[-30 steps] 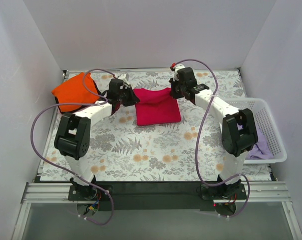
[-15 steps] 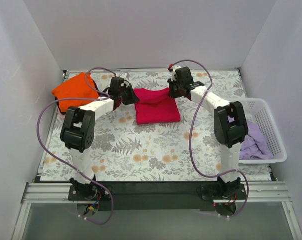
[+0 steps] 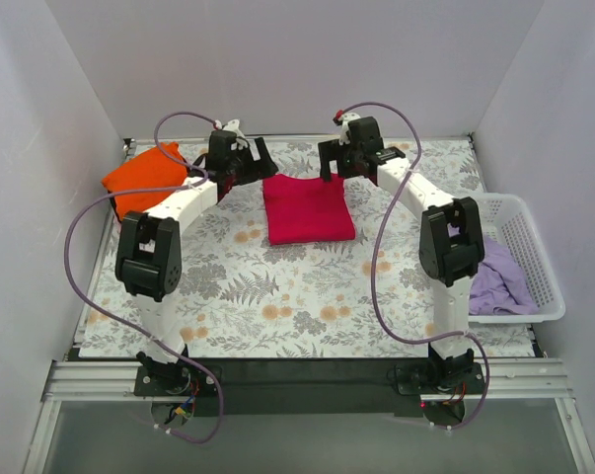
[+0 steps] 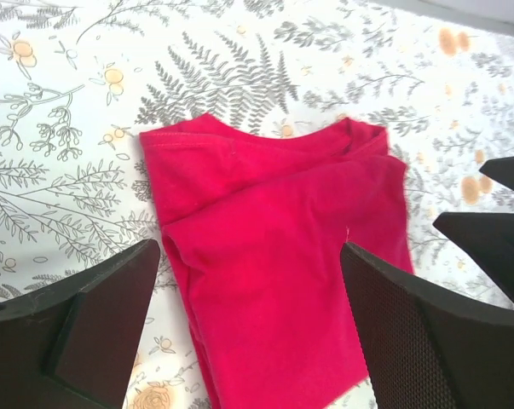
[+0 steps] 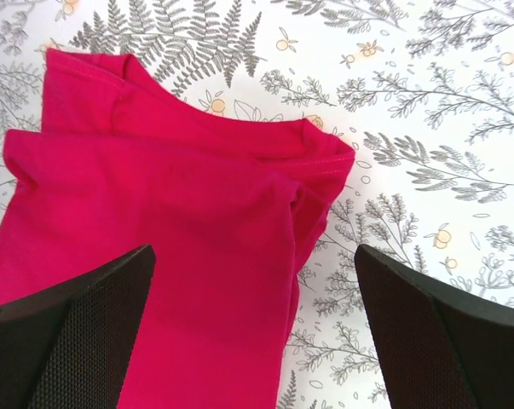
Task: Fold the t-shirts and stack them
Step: Fold the tshirt, then neatly place the folded tshirt to the corner
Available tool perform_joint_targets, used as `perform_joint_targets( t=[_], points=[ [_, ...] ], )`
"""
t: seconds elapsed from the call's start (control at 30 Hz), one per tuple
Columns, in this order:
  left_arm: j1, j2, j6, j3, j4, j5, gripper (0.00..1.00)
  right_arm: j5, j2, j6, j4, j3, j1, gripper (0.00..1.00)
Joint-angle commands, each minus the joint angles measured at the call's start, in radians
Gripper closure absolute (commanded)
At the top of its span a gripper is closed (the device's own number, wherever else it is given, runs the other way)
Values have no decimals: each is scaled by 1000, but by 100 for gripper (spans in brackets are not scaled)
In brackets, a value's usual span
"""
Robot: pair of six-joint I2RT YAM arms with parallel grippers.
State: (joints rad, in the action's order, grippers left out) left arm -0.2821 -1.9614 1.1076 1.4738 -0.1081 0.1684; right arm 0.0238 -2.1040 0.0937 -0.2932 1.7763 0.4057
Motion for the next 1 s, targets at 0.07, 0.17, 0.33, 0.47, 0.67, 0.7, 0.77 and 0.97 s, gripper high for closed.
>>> perform_joint_targets(
  t=[0.07, 0.17, 0.33, 0.47, 0.67, 0.7, 0.77, 0.97],
  points=[
    [-14, 142, 0, -100, 60, 20, 20, 30, 124, -9, 29, -57, -2, 11],
    [-29, 145, 8, -167, 80, 52, 21, 57, 147, 9, 57, -150, -1, 14],
    [-35, 186, 18, -283, 102, 30, 22, 65, 220, 34, 135, -354, 13, 16],
    [-37, 229, 27, -362, 134, 23, 21, 61, 236, 51, 181, -440, 13, 16],
    [-34, 263, 58, -477, 183, 68, 19, 65, 229, 61, 203, -497, 18, 16],
    [-35, 262, 63, -484, 191, 80, 18, 65, 231, 61, 207, -509, 18, 16],
    [-35, 256, 77, -509, 218, 109, 17, 70, 236, 66, 215, -517, 18, 16],
    [-8, 188, 144, -549, 329, 209, 16, 74, 242, 69, 226, -538, 24, 16]
  ],
)
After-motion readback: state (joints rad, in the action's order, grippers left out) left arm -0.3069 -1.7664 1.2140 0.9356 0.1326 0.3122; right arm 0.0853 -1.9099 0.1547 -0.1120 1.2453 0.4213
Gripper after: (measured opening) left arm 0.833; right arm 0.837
